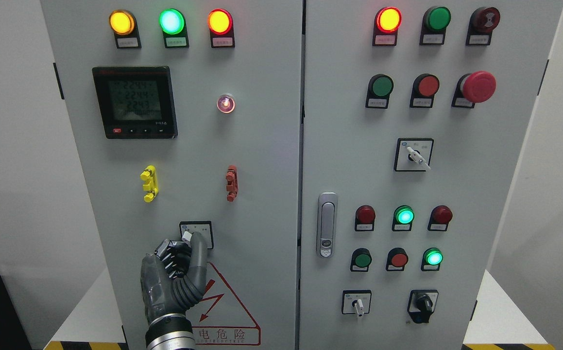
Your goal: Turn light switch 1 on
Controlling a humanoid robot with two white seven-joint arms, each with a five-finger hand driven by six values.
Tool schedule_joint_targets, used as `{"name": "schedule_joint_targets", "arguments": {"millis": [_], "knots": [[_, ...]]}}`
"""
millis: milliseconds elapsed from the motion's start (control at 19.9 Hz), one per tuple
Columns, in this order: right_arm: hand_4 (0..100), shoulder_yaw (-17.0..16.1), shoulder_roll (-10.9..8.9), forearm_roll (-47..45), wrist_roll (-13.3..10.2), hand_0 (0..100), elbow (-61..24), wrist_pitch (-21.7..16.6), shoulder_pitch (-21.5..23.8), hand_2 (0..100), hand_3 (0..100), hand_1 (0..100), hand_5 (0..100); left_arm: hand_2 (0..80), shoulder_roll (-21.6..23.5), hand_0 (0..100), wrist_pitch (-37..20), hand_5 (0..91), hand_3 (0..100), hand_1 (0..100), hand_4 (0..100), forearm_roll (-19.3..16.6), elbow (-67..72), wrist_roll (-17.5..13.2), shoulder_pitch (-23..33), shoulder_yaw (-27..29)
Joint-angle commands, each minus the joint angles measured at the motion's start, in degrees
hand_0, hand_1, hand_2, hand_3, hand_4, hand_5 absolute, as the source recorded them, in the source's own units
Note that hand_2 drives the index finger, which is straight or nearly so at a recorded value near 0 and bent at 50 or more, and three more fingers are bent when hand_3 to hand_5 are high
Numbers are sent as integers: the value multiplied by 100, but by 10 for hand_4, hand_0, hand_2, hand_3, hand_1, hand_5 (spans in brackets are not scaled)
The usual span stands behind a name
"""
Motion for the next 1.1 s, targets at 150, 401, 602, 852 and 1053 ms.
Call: {"name": "schedule_joint_targets", "arguments": {"millis": [150, 401, 602, 852, 1053], "knots": [[0, 0, 0, 1, 4, 55, 2, -4, 0, 0, 0, 0, 0, 633, 1, 684, -1, 835, 924, 483, 902, 1, 1, 48, 0, 0], [0, 0, 0, 1, -4, 55, 2, -4, 0, 0, 0, 0, 0, 639, 1, 689, -1, 836, 925, 428, 903, 1, 1, 48, 0, 0], [0, 0, 0, 1, 4, 54, 2, -4, 0, 0, 0, 0, 0, 643, 1, 576, -1, 836, 926, 393, 905, 10, 1, 48, -9, -9], [0, 0, 0, 1, 4, 55, 2, -4, 0, 0, 0, 0, 0, 647, 1, 449, -1, 837, 929, 392, 905, 1, 9, 48, -18, 0], [0, 0, 0, 1, 4, 55, -7, -4, 0, 0, 0, 0, 0, 648, 1, 343, -1, 837, 932, 383, 906, 1, 9, 48, -18, 0]]}}
